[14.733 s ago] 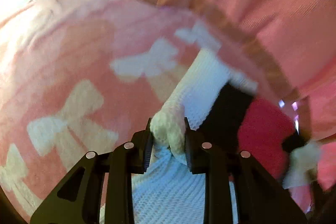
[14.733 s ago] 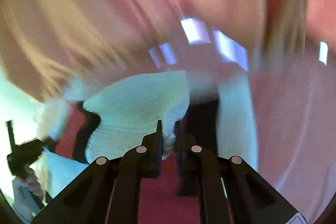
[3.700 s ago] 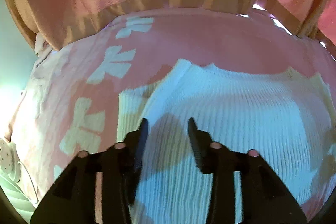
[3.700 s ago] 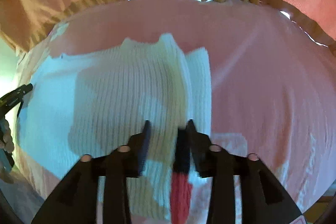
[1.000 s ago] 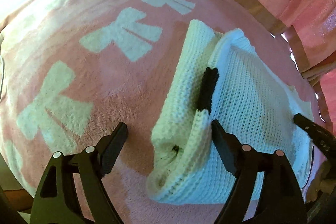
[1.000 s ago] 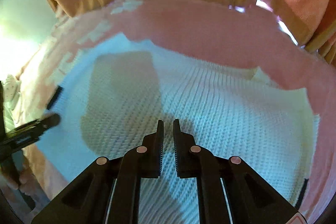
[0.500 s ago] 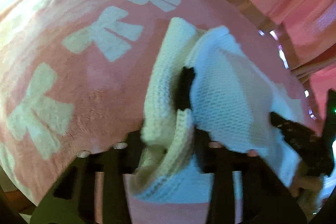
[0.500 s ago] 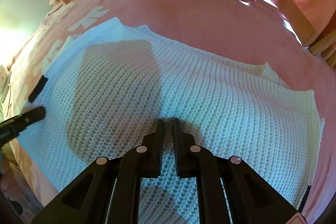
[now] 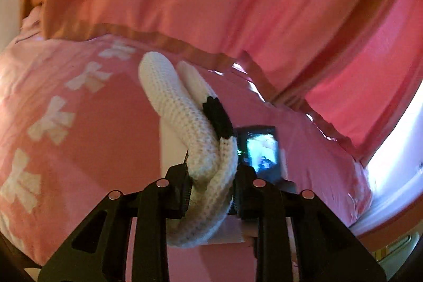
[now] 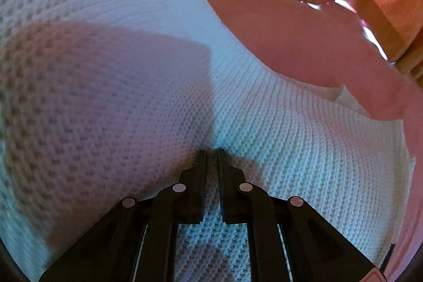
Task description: Fold small clothes
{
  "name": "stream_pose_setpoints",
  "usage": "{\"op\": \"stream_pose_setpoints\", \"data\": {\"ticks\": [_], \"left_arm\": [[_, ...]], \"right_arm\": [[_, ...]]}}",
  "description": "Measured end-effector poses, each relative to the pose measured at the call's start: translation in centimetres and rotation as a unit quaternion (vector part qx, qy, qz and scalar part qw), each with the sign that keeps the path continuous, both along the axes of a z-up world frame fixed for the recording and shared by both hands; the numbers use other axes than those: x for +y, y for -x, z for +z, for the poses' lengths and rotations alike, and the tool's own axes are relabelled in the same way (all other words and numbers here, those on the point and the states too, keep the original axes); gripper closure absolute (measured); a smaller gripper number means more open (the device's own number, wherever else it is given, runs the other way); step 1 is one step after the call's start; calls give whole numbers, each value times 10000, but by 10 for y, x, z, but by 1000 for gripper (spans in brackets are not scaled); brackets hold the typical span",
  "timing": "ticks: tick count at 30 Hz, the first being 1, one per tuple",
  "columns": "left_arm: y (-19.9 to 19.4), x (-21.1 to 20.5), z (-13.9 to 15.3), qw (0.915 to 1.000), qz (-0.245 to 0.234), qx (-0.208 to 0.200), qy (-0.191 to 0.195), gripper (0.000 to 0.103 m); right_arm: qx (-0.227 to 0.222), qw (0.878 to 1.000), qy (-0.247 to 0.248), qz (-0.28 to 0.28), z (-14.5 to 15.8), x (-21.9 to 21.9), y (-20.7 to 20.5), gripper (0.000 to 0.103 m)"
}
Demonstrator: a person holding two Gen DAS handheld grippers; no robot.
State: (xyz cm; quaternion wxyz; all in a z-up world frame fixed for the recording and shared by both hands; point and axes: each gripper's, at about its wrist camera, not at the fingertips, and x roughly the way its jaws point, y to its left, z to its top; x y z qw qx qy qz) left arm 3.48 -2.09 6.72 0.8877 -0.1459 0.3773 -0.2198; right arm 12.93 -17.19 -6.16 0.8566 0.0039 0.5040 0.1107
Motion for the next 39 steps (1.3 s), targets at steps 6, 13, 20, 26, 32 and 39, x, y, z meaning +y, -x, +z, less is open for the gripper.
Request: {"op": "stream_pose_setpoints", "data": {"ticks": [6, 13, 20, 26, 32, 39], "left_arm": [[2, -55, 2, 9987, -384, -37, -343, 79], [12, -138, -28, 9916, -1096, 48, -687, 76], [23, -163, -89, 9749, -1706, 576, -1311, 53], [30, -94, -44, 9897, -948, -501, -948, 17], [10, -74, -61, 9881, -217, -490, -1440, 17], [3, -58, -53, 9886, -72, -506, -1414, 17]], "right_arm": [[570, 9870, -1383, -594, 20, -86, 1, 93], [-55, 9777, -1365, -1593, 67, -201, 50, 86], [136, 9800, -1051, -1686, 55, -218, 81, 52], [138, 9785, -1635, -1253, 51, -204, 94, 37], [775, 9751, -1837, -966, 18, -160, 70, 36], [-149, 9787, -1801, -977, 59, -149, 79, 87]]}}
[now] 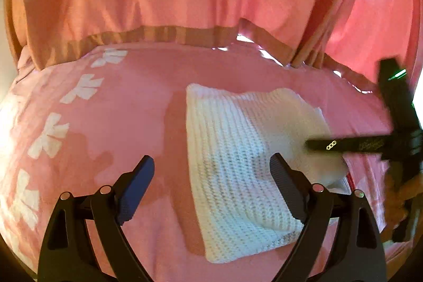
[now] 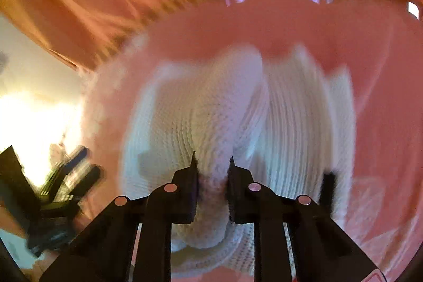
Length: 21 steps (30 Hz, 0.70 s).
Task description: Fold small clothes
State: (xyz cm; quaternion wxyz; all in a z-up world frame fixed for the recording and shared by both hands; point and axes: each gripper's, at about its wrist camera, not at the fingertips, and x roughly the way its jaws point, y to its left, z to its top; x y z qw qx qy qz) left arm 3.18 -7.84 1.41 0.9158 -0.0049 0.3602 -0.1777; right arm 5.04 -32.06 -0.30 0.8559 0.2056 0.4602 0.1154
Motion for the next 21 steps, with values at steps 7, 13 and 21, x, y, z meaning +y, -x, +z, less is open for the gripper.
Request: {"op": "stream_pose_setpoints", "data": {"ticks": [7, 13, 21], "left_arm": [[-6, -5, -3, 9999, -38, 130, 29, 16], [0, -20, -12, 9993, -218, 203, -232, 16], [13, -45, -29, 9965, -524, 241, -611, 15]], "right_arm": [[344, 9967, 397, -611, -13, -47, 24, 86], [703, 9953, 145, -648, -41, -52, 26, 75], [305, 9995, -21, -65, -13, -34, 85, 50]]}}
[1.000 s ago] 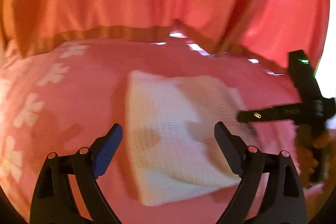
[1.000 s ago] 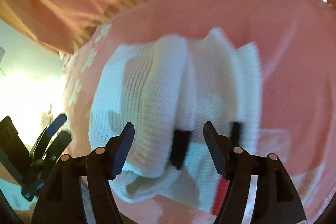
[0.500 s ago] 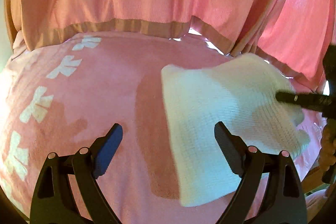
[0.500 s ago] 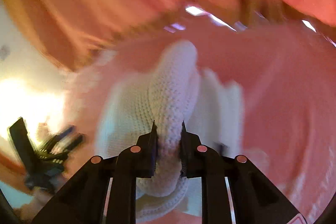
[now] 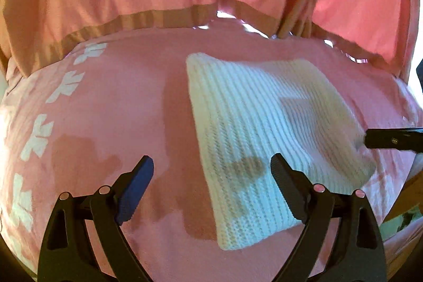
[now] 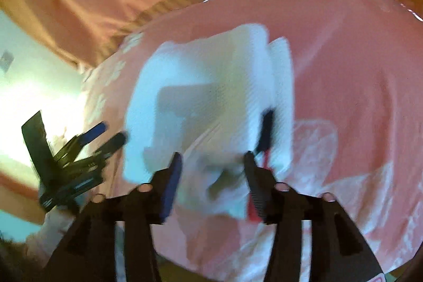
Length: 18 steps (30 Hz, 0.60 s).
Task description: Fold small clothes
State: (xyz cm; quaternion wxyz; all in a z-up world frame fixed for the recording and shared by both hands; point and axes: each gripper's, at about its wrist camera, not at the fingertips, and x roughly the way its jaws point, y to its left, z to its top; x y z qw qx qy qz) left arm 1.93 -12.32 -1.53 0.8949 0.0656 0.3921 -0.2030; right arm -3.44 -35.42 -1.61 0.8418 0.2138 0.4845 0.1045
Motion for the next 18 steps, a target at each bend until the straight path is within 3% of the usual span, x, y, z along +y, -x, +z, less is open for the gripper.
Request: {"op": "stream_pose_setpoints", "data": {"ticks": [1, 2, 3, 4, 5, 8, 10, 13, 14, 18], "left_arm": [[3, -5, -4, 9999, -71, 12, -71, 15], [5, -9, -7, 9998, -118, 14, -129, 15], [6, -14, -11, 9996, -169, 13, -213, 15], [7, -17, -13, 9994, -199, 11, -289, 15], [9, -21, -17, 9991, -230, 8, -370, 15], [10, -23, -21, 9985, -246, -20, -497, 15], [9, -22, -23, 9985, -233, -10, -497, 14], [7, -25, -30, 9981, -248, 124, -549, 13], [6, -27, -33, 9977, -259, 196, -589, 13], [7, -27, -34, 9977, -225, 207, -608, 14]], "right_arm": [[16, 9998, 89, 160, -3, 7, 2, 50], [43, 9993, 285, 246, -8, 11, 2, 59], [136, 9976, 612, 307, -15, 18, 1, 71], [250, 9962, 745, 367, -21, 15, 5, 95], [328, 9959, 775, 343, -25, 14, 4, 95], [-36, 9960, 863, 212, -1, 0, 20, 95], [-117, 9977, 671, 53, 2, -14, 25, 95], [688, 9940, 823, 215, -46, -13, 11, 94], [753, 9932, 850, 259, -52, -10, 7, 94], [249, 9980, 579, 27, -14, -25, 11, 83]]}}
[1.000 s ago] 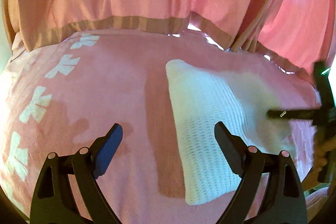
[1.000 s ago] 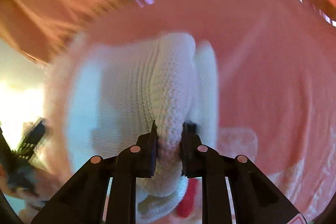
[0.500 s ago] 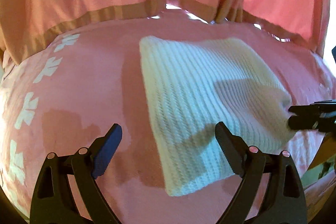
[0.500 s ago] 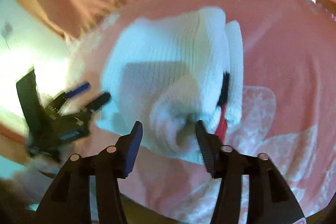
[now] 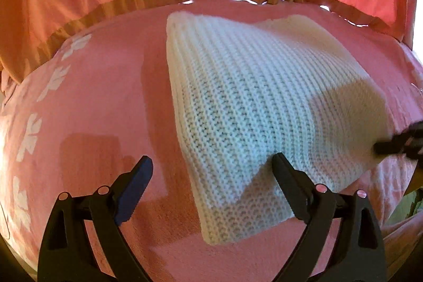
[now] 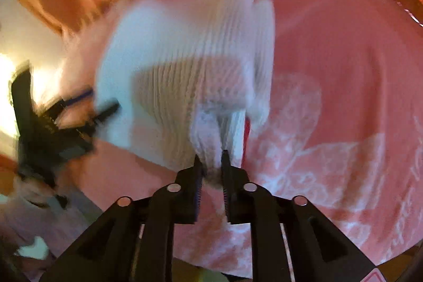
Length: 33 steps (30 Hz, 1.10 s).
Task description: Fold small clothes
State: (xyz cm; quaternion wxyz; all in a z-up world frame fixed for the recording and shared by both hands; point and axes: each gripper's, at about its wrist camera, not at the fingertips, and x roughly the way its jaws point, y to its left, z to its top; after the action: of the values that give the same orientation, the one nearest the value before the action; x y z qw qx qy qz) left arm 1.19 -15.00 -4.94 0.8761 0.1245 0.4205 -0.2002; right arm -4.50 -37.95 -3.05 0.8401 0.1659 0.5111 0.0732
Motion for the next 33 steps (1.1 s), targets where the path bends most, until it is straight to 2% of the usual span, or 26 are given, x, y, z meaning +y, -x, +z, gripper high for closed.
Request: {"op": "stream_pose_setpoints", "data": {"ticks": [2, 4, 9, 17, 18, 19, 21, 25, 26, 28, 30, 33], "left_arm": [[1, 1, 3, 10000, 22, -44, 39, 14], [2, 1, 4, 10000, 53, -43, 51, 14], [4, -2, 1, 10000, 22, -18, -12, 14], [3, -3, 0, 10000, 33, 11, -8, 14], [3, -3, 0, 10000, 33, 25, -7, 14], [2, -2, 0, 10000, 33, 42, 4, 14], [1, -1, 1, 10000, 30, 86, 39, 14], [-1, 6, 10, 9997, 31, 103, 219, 14], [-2, 6, 10, 9996, 35, 106, 249, 14], [-3, 6, 11, 9996, 40, 112, 270, 14], [-4, 5, 9, 9996, 36, 143, 252, 14], [0, 4, 13, 9994, -24, 138, 302, 14]], "right_arm": [[-343, 9991, -45, -231, 22, -15, 4, 60], [-678, 9962, -15, -551, 42, -27, 0, 55], [-619, 9961, -13, -624, 46, -30, -43, 55], [-100, 9976, 422, -531, 13, -16, -104, 56], [-5, 9981, 440, -419, 8, -13, -111, 61], [29, 9986, 393, -345, 6, -11, -112, 83], [-140, 9991, 266, -315, 19, -7, -107, 87], [-823, 9961, -24, -323, 56, -8, -84, 88], [-788, 9962, 67, -371, 51, -11, -83, 88], [-184, 9980, 374, -469, 17, -17, -94, 87], [302, 9979, 285, -492, -14, -21, -104, 83], [-22, 9983, 54, -579, 4, -22, -94, 81]]}}
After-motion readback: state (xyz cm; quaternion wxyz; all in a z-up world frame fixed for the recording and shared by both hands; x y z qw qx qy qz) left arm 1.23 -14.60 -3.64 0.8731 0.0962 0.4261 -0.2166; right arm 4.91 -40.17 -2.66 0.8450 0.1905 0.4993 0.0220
